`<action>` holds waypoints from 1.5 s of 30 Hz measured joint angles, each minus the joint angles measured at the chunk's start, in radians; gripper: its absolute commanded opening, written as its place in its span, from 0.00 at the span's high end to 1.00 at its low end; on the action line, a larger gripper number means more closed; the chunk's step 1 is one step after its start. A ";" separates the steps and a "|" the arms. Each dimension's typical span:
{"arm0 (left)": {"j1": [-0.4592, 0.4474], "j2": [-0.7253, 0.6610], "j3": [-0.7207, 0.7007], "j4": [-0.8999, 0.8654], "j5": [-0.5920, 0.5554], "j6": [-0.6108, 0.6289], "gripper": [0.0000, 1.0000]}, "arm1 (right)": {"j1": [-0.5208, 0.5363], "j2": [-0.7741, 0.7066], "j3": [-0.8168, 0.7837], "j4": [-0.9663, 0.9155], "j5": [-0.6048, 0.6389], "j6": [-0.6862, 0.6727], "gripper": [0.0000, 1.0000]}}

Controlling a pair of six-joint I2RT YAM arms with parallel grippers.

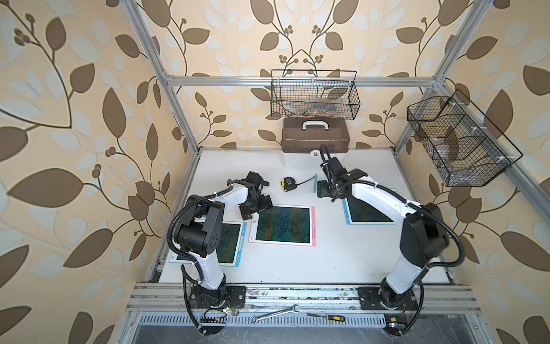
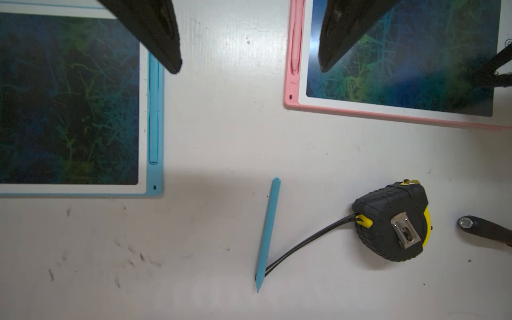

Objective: Place the stylus back onto the writing tablet
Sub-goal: Move the writing tablet to the corner of the board.

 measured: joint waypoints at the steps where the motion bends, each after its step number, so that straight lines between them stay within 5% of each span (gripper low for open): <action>1: -0.004 -0.006 -0.008 0.007 -0.001 -0.003 0.01 | 0.010 0.043 0.042 -0.007 -0.002 -0.008 0.22; 13: -0.095 -0.081 -0.108 0.072 0.003 -0.058 0.01 | 0.110 0.346 0.281 -0.076 -0.040 -0.071 0.24; 24: -0.155 -0.095 -0.126 0.092 0.005 -0.085 0.01 | 0.150 0.372 0.303 -0.095 -0.055 -0.090 0.25; 45: -0.258 -0.110 -0.144 0.100 0.032 -0.095 0.01 | 0.170 0.226 -0.024 -0.002 -0.085 -0.061 0.34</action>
